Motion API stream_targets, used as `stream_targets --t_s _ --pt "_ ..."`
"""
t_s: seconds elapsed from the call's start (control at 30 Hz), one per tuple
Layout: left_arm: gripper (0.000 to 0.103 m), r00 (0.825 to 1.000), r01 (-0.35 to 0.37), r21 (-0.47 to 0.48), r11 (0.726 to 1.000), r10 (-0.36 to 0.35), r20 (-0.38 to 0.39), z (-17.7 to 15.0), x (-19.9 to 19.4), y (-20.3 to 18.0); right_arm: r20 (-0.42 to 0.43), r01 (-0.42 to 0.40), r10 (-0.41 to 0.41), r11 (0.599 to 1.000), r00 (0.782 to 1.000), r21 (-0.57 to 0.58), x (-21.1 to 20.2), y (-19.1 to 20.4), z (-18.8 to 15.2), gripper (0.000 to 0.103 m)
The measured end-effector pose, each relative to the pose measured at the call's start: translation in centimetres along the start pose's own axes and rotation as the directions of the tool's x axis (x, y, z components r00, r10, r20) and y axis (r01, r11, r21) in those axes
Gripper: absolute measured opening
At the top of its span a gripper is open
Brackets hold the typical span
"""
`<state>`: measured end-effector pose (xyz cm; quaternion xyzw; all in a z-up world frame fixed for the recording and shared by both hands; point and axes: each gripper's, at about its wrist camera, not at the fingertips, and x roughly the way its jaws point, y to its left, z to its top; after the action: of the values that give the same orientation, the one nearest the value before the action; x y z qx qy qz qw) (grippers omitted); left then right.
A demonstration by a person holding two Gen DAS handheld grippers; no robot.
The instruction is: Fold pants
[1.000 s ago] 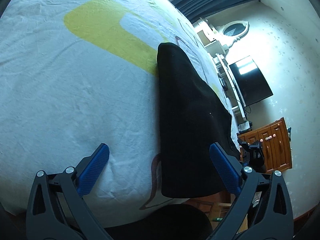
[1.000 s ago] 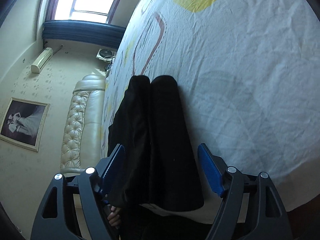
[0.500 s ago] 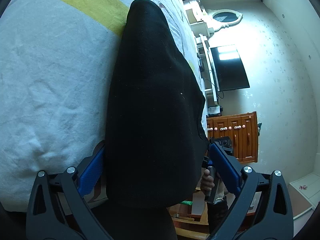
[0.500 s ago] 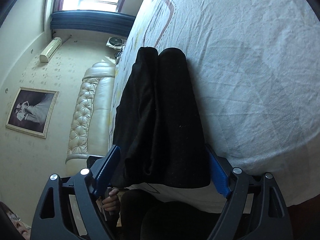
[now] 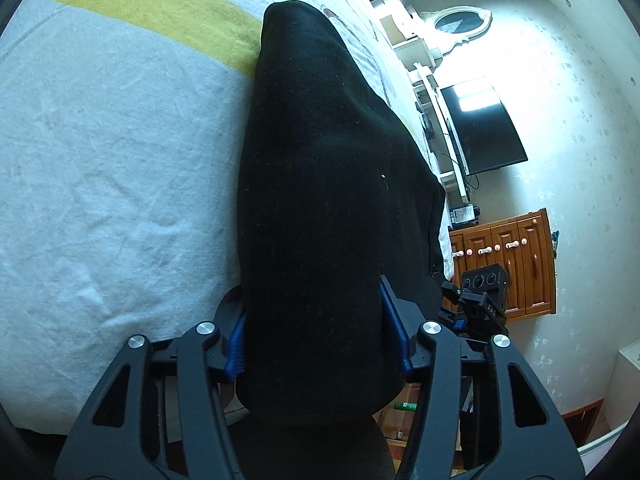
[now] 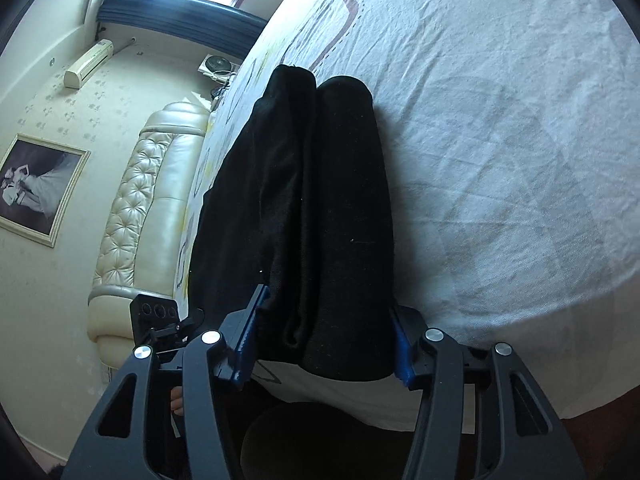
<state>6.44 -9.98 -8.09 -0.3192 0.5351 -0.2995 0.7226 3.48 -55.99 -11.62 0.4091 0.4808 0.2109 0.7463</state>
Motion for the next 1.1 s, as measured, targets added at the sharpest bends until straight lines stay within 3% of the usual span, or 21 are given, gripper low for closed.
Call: stream_targets --t_s 0.47,0.8,1.1 --pt "0.046 0.995 -0.101 0.006 0.995 0.101 0.02 1.2 -2.0 0.3 0.002 -0.006 0.006 1.0 1.0 0.006 1.7 2.0 -0.5 0.053" --pt "0.046 0.979 -0.197 -0.014 0.98 0.197 0.051 1.9 -6.8 3.0 -0.08 -0.028 0.025 0.999 0.996 -0.026 6.6 5.3 -0.8 0.053" --pt "0.046 0.968 -0.231 -0.06 0.971 0.235 0.091 1.9 -10.4 5.0 -0.13 -0.025 0.018 0.998 0.991 -0.056 10.4 8.4 -1.1 0.053"
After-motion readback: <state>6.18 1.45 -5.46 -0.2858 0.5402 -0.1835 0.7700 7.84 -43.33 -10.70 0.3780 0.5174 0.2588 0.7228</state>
